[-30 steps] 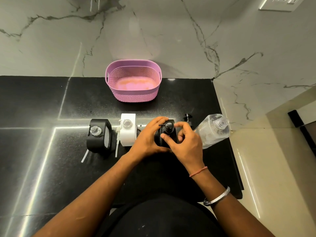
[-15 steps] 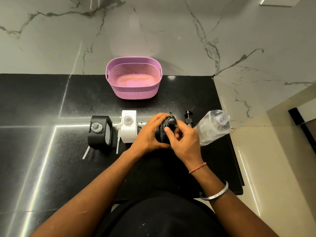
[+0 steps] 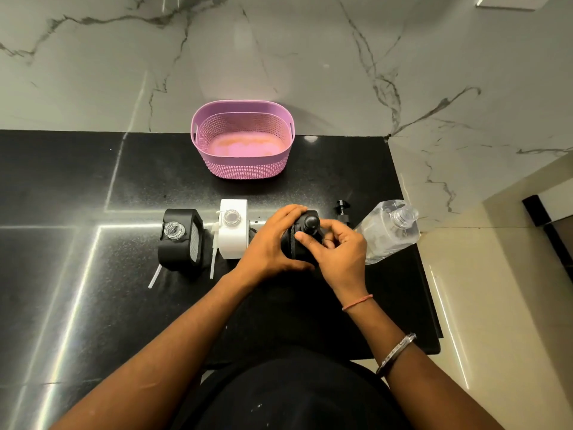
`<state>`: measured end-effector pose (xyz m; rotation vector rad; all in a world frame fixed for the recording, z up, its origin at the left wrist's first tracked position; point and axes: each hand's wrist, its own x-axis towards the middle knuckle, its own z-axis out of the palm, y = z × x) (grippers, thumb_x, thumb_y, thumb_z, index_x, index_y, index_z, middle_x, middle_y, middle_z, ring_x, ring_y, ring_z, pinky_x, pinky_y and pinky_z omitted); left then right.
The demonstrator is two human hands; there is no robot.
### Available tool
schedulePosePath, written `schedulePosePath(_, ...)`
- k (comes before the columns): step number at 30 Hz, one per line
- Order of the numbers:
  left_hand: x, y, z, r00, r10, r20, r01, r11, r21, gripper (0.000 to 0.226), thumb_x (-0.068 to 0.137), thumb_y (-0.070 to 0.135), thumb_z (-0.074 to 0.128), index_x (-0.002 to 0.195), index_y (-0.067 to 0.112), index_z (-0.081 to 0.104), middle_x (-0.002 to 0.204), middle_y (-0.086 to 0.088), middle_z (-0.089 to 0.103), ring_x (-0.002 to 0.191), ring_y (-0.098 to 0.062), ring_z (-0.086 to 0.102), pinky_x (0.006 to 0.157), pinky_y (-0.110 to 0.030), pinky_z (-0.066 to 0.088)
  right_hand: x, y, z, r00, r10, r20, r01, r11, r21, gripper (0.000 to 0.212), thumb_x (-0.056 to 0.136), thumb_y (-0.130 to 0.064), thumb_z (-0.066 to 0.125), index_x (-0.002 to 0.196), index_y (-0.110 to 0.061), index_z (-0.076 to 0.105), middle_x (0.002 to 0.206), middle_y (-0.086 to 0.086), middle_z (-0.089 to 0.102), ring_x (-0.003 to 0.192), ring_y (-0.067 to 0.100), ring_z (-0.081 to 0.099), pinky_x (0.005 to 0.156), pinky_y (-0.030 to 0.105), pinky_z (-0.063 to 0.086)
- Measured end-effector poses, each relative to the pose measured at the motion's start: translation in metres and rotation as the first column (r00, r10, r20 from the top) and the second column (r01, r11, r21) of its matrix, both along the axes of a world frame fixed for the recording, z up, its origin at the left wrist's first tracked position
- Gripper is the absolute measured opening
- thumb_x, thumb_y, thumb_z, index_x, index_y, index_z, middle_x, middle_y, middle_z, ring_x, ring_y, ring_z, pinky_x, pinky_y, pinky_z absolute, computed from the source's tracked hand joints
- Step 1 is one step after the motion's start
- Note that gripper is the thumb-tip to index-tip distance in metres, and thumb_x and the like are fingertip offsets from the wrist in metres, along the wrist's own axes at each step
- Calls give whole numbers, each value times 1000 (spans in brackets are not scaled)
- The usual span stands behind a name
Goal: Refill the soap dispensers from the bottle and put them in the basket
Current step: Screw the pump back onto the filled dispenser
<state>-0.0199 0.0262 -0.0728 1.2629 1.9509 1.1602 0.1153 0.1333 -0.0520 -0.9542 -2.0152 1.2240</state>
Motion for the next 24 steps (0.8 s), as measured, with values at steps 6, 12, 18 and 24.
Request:
schedulePosePath(6,-1,0,-1,1000,-7,-1,7,1000,12,110,64,35,100,158,17,45,158,4,43,144,6,37,119,-10,26,5,-3,1,998,55,-21,-55,998,17,44,85,-33,87,124,-25,69,64,-4,46,58,11,46,60,32,51)
schedulePosePath(12,0,2,-4,1000,-13,-1,13,1000,20,112,63,27,103,158,17,45,158,1,44,147,-3,39,120,-12,27,4,11,4,990,111,88,-129,965,231,19,87,-34,85,99,-21,77,63,-12,47,59,12,49,57,34,47)
schedulePosePath(18,-1,0,-2,1000,-7,-9,7,1000,9,113,63,28,103,158,15,44,158,5,42,144,13,33,119,-9,25,-9,4,3,981,-39,192,-8,972,234,39,75,-44,90,83,-25,57,56,-18,45,49,-1,44,55,22,38)
schedulePosePath(24,1,0,-1,1000,2,11,-3,999,39,107,64,23,101,156,16,46,152,12,43,139,20,33,116,-7,26,1,20,10,942,247,227,-306,909,282,34,87,-43,81,116,-26,73,88,-12,50,71,4,53,62,21,46)
